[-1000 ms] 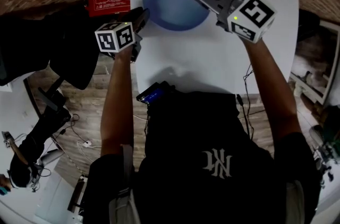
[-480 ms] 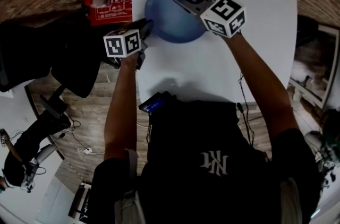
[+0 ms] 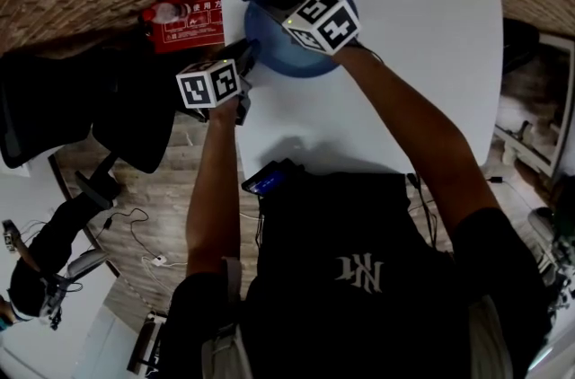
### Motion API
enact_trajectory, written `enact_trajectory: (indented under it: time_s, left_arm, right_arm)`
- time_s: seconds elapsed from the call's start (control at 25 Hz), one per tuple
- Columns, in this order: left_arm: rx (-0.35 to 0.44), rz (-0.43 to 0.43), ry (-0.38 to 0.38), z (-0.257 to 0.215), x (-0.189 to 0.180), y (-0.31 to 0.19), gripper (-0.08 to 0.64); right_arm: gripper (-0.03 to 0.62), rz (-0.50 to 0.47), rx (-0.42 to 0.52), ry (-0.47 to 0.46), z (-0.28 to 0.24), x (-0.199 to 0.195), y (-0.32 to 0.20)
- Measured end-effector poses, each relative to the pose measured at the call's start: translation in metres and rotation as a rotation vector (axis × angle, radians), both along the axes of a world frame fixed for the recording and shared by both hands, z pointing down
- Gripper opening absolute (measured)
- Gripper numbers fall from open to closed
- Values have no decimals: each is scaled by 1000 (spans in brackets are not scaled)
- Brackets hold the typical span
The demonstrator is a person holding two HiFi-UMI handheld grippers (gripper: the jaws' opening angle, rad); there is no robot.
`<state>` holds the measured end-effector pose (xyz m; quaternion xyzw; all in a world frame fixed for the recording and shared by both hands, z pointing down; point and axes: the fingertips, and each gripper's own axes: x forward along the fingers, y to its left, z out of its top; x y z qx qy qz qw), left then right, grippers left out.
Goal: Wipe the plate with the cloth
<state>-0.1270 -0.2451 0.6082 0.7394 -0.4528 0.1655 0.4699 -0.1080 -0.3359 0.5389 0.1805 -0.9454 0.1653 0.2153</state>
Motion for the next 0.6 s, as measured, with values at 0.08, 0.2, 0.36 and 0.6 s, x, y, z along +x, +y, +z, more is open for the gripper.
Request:
enact_trajectory:
  time_s: [0.08, 0.2, 0.36, 0.6]
  left_arm:
    - [-5, -17, -11, 1, -4, 0, 86]
    - [9, -16, -14, -1, -2, -2, 86]
    - [10, -21, -15, 0, 1, -1, 86]
    - [13, -38, -22, -1, -1, 0, 94]
  right_arm:
    - [91, -15, -13, 36, 15, -10, 4]
    - [91, -28, -25, 85, 34, -21, 10]
    - [91, -16, -14, 109, 46, -29, 12]
    - [91, -49, 27, 159, 50, -33, 16]
